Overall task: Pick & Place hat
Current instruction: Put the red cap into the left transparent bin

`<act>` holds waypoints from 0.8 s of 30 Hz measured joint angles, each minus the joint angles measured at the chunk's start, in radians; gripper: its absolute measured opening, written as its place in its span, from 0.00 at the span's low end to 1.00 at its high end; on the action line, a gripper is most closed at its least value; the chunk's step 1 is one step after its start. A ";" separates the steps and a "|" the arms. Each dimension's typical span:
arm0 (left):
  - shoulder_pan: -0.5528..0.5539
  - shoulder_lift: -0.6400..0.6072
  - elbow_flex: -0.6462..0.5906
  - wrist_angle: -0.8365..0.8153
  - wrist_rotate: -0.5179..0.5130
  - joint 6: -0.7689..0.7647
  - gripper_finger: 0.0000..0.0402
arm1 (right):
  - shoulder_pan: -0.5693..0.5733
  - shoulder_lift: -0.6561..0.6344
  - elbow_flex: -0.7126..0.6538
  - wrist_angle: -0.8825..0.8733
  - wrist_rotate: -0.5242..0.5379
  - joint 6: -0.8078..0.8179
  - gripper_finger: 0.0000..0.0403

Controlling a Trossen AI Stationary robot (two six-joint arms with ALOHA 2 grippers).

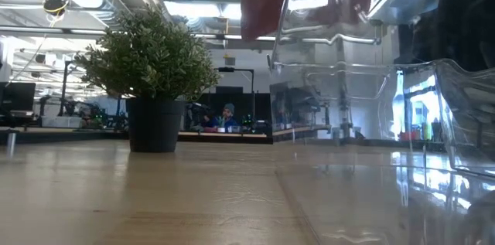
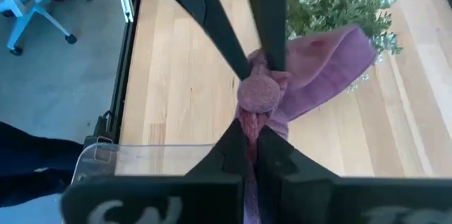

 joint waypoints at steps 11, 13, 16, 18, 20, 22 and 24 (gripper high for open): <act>-0.068 -0.125 -0.001 -0.007 -0.111 0.121 0.29 | 0.072 -0.042 -0.002 -0.026 0.055 -0.071 0.02; -0.093 -0.162 -0.002 -0.007 -0.174 0.133 0.29 | 0.104 -0.042 -0.002 -0.019 0.054 -0.077 0.02; -0.109 -0.213 -0.038 -0.008 -0.190 0.135 0.29 | 0.162 -0.031 -0.002 -0.025 0.072 -0.079 0.02; -0.114 -0.248 -0.076 -0.027 -0.199 0.129 0.28 | 0.205 -0.018 -0.002 -0.029 0.120 -0.074 0.02; -0.116 -0.287 -0.122 -0.024 -0.217 0.108 0.28 | 0.244 -0.008 -0.002 -0.038 0.172 -0.059 0.02; -0.116 -0.321 -0.165 -0.022 -0.237 0.075 0.28 | 0.279 0.002 -0.002 -0.049 0.213 -0.049 0.02; -0.116 -0.344 -0.210 -0.022 -0.253 0.036 0.28 | 0.309 0.016 -0.010 -0.044 0.256 -0.049 0.02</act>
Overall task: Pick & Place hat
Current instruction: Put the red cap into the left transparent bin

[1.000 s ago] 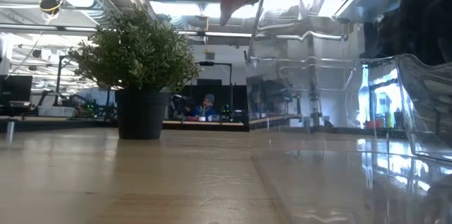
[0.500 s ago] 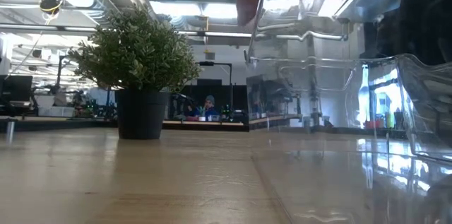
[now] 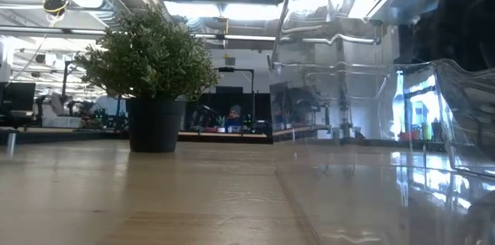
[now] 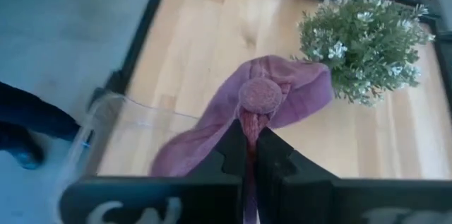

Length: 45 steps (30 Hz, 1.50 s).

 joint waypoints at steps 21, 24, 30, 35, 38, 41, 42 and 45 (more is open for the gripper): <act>0.000 -0.023 -0.196 0.006 -0.029 -0.244 0.28 | 0.056 0.018 -0.275 0.253 0.181 -0.195 0.02; 0.000 -0.024 -0.196 0.011 -0.029 -0.243 0.28 | 0.045 0.018 -0.276 0.207 0.180 -0.209 0.02; 0.000 -0.024 -0.196 0.010 -0.029 -0.243 0.29 | 0.022 0.018 -0.346 0.264 0.208 -0.304 0.02; 0.000 -0.024 -0.196 0.010 -0.029 -0.242 0.29 | 0.028 0.017 -0.417 0.315 0.239 -0.436 0.02; 0.000 -0.024 -0.196 0.005 -0.029 -0.242 0.29 | 0.043 0.018 -0.429 0.334 0.312 -0.501 0.02; 0.000 -0.024 -0.196 0.006 -0.029 -0.242 0.29 | 0.061 0.018 -0.412 0.386 0.362 -0.575 0.02; 0.000 -0.024 -0.196 0.005 -0.031 -0.242 0.29 | 0.068 0.017 -0.402 0.403 0.382 -0.610 0.02; 0.007 -0.024 -0.196 0.006 -0.045 -0.242 0.29 | 0.082 0.016 -0.389 0.412 0.434 -0.700 0.02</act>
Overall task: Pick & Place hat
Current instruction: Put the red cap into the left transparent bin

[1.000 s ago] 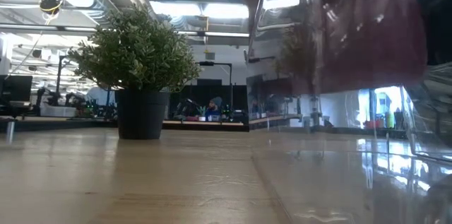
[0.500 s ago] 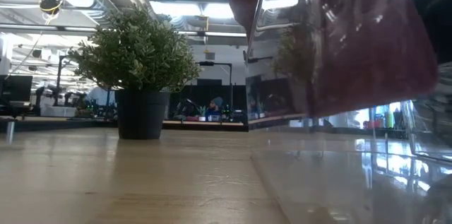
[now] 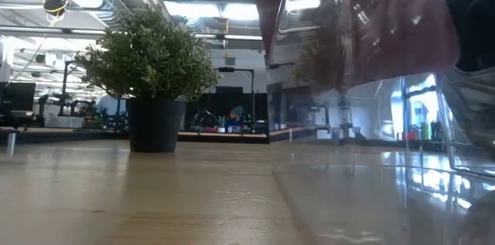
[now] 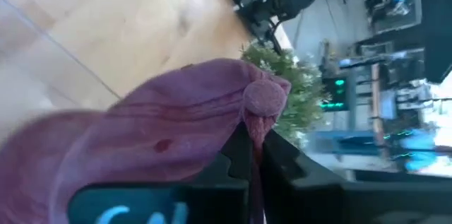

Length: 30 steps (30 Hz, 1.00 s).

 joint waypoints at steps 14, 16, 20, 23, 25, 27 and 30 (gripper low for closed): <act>0.058 0.000 0.000 0.000 0.012 0.000 0.29 | -0.010 0.001 -0.043 -0.117 0.073 -0.001 0.02; 0.065 0.000 0.000 0.000 0.013 0.000 0.29 | -0.013 0.001 -0.075 -0.084 0.072 0.001 0.02; 0.076 0.000 0.000 0.000 0.013 0.000 0.28 | -0.022 -0.011 -0.145 -0.020 0.058 0.039 0.02; 0.078 0.000 0.000 0.000 0.016 0.000 0.29 | -0.027 -0.029 -0.203 0.054 0.053 0.075 0.02; 0.078 0.000 0.000 -0.002 0.016 0.000 0.29 | -0.027 -0.039 -0.242 0.109 0.052 0.099 0.02; 0.077 0.000 0.000 -0.003 0.016 0.000 0.29 | -0.027 -0.052 -0.280 0.144 0.051 0.138 0.02; 0.077 0.000 0.000 -0.004 0.016 0.000 0.29 | -0.026 -0.074 -0.330 0.187 0.076 0.221 0.02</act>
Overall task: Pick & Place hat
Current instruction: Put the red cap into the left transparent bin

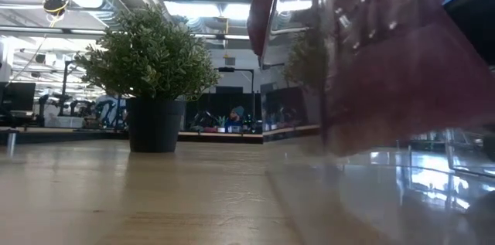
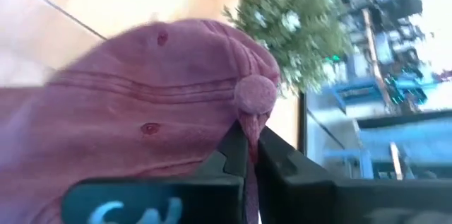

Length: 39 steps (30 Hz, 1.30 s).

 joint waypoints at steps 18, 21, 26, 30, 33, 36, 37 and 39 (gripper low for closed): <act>0.000 0.004 0.000 -0.001 0.000 0.049 0.28 | -0.014 0.000 -0.110 0.218 0.081 -0.111 0.02; 0.000 0.004 0.000 -0.002 0.000 0.053 0.29 | -0.018 0.000 -0.105 0.215 0.060 -0.152 0.04; 0.000 0.004 0.000 -0.003 0.006 0.053 0.29 | -0.018 0.000 -0.105 0.199 0.038 -0.172 0.07; 0.000 0.004 0.000 -0.003 0.008 0.053 0.28 | -0.019 0.000 -0.105 0.198 0.038 -0.175 0.10; 0.000 0.004 0.000 -0.003 0.008 0.053 0.29 | -0.019 0.000 -0.105 0.198 0.038 -0.174 0.15; 0.000 0.004 0.000 -0.003 0.008 0.053 0.29 | -0.019 0.000 -0.097 0.191 0.038 -0.172 0.21; 0.000 0.004 0.000 -0.004 0.008 0.053 0.29 | -0.016 0.000 -0.086 0.188 0.042 -0.164 0.23; 0.000 0.004 0.000 -0.004 0.009 0.053 0.28 | -0.006 0.000 -0.054 0.187 0.069 -0.112 0.26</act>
